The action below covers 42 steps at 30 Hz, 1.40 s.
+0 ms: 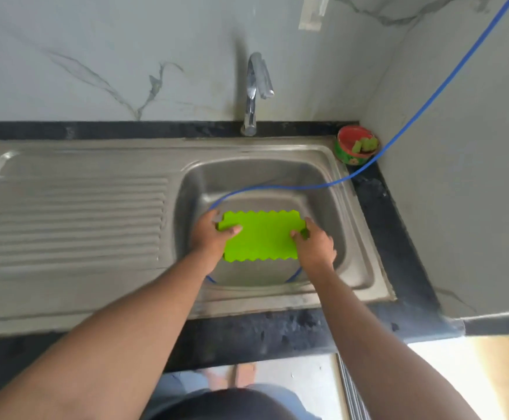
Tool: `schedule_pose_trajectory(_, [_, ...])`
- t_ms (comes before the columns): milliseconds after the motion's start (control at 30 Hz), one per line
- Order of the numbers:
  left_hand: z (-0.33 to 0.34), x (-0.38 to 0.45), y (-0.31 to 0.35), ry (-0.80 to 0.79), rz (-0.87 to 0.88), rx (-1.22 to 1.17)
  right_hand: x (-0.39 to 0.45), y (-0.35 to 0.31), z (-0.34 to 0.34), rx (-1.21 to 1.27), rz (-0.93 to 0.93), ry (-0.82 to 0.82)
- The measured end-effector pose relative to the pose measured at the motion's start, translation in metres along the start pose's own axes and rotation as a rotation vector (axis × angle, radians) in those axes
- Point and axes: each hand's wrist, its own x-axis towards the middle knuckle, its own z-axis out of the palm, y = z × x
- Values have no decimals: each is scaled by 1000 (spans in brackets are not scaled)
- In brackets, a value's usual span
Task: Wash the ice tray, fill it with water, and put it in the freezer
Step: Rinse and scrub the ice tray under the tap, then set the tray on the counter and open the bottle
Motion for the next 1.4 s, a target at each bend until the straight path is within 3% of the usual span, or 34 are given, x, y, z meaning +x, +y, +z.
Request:
schedule_pose_trajectory(133, [2, -17, 28, 65, -54, -340, -29, -14, -6, 425, -6, 146])
schedule_pose_trajectory(233, [0, -26, 52, 25, -274, -633, -58, -27, -10, 646, 55, 197])
schedule_pose_trajectory(333, [-5, -34, 63, -21, -330, -787, -87, -31, -13, 861, 7, 186])
schedule_pose_trajectory(400, [-6, -45, 68, -46, -349, -874, -110, -29, -18, 1145, 8, 156])
schedule_pose_trajectory(467, [-9, -60, 76, -136, -353, -932, -130, -23, -23, 1436, 13, 145])
schedule_pose_trajectory(567, [-14, -93, 80, -323, -346, -1004, -168, -10, -29, 1646, -3, 215])
schedule_pose_trajectory(700, [-15, -147, 82, -686, -275, -890, -223, 19, -41, 1682, 10, 575])
schedule_pose_trajectory(867, [16, -232, 82, -1050, -286, -728, -315, 72, -67, 1748, 77, 871])
schedule_pose_trajectory(1167, [49, -456, 42, -1274, -438, -530, -508, 174, -81, 1796, 347, 1552])
schedule_pose_trajectory(1400, [45, -643, 1, -1498, -483, -316, -689, 241, -72, 1711, 404, 1941])
